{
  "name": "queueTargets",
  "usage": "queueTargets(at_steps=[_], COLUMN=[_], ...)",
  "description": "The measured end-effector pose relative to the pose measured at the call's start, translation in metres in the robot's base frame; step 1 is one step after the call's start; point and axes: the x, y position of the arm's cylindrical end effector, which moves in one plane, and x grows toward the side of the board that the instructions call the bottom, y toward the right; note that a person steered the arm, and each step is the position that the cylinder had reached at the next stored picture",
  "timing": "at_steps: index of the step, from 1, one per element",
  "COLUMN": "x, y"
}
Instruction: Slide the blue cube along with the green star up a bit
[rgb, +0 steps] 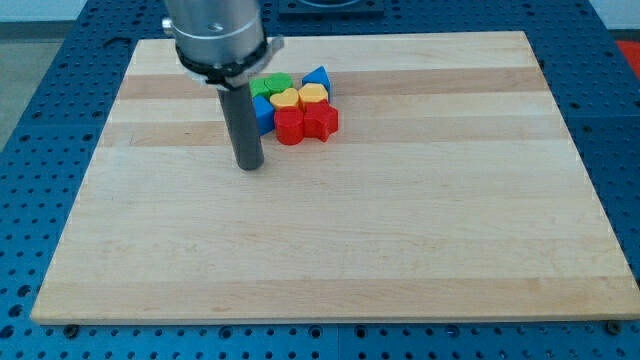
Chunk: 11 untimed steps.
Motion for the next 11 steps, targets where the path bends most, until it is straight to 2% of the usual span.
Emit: queueTargets(at_steps=[1,4,6,8,9,11], x=[-0.020,-0.023,-0.035,-0.032,-0.048,-0.054], y=[0.008,0.012,-0.007,0.014,0.014,-0.029])
